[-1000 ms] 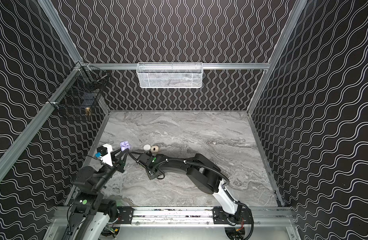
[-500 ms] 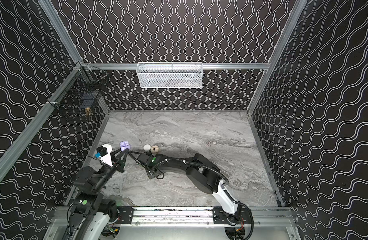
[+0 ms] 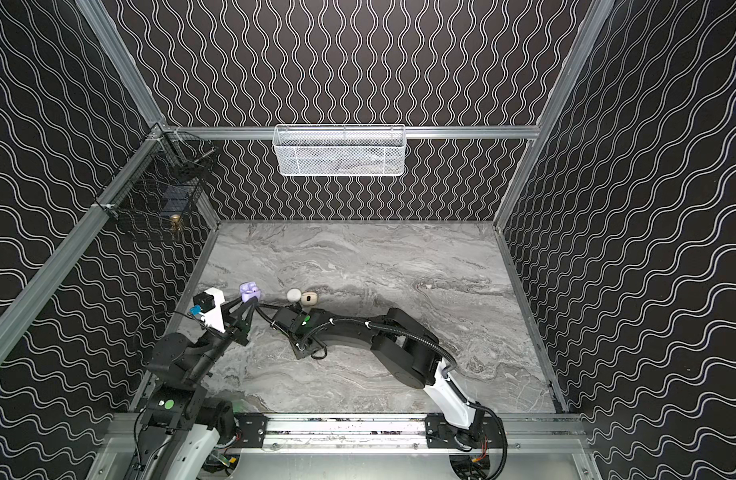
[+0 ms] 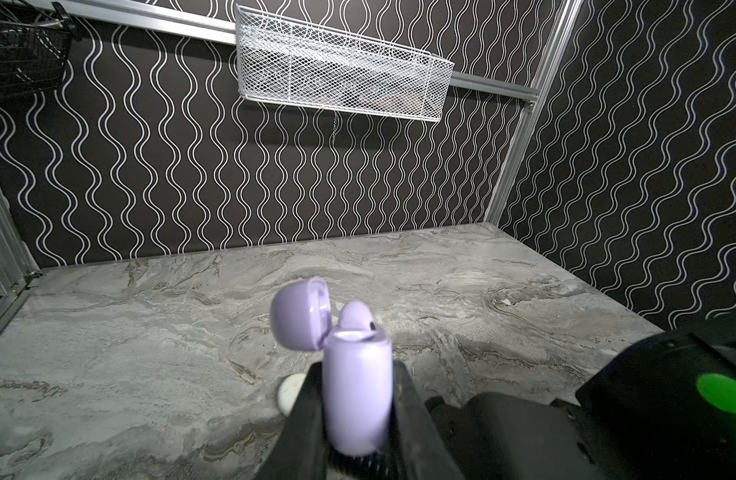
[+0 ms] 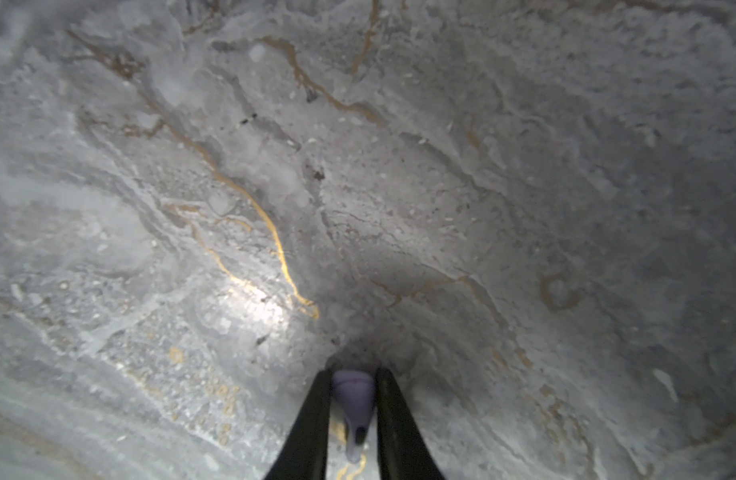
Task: Insert the wireless bluetooth earbuds into the charging case
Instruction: 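Lift the earbud and carry it to the lavender case in the left gripper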
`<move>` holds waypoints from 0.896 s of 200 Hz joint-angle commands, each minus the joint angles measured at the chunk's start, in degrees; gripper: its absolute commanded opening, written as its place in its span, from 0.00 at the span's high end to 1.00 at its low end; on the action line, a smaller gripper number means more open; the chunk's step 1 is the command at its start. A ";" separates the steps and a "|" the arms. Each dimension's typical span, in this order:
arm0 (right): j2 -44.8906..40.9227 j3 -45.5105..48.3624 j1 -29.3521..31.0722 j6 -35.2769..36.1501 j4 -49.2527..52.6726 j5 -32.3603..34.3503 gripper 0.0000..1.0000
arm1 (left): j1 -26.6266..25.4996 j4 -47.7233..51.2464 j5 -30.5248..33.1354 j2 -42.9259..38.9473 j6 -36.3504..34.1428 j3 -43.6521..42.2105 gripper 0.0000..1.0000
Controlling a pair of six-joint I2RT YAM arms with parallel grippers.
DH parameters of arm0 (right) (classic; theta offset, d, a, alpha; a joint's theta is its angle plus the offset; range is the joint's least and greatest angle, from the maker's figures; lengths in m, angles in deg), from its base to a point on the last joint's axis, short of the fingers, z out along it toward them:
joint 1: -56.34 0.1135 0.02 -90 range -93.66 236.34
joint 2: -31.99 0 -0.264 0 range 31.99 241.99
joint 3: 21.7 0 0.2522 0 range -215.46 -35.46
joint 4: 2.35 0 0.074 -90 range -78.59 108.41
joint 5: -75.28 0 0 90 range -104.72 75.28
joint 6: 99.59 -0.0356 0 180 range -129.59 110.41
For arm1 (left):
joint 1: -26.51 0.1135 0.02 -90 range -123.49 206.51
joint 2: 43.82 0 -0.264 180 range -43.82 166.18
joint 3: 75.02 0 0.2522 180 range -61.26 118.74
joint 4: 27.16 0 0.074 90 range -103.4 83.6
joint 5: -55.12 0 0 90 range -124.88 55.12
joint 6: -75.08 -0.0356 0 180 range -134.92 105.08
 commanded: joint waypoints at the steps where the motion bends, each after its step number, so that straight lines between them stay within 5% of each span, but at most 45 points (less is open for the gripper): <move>1: -1.17 1.48 0.16 -1.87 0.28 -1.49 0.79 | 0.01 -1.09 -0.38 0.06 -0.77 0.53 1.00; 65: -11.90 6.70 0.08 -3.17 -1.63 4.15 0.83 | 0.01 -5.92 -8.55 0.92 -1.11 0.31 1.00; 141: -35.99 9.85 0.97 -1.91 -1.93 23.25 0.84 | 0.04 -20.00 -23.50 4.66 2.99 -1.87 1.00; 179: -41.23 7.07 9.02 3.73 -8.22 34.11 0.84 | -0.07 -24.83 -27.66 4.74 3.96 -3.36 1.00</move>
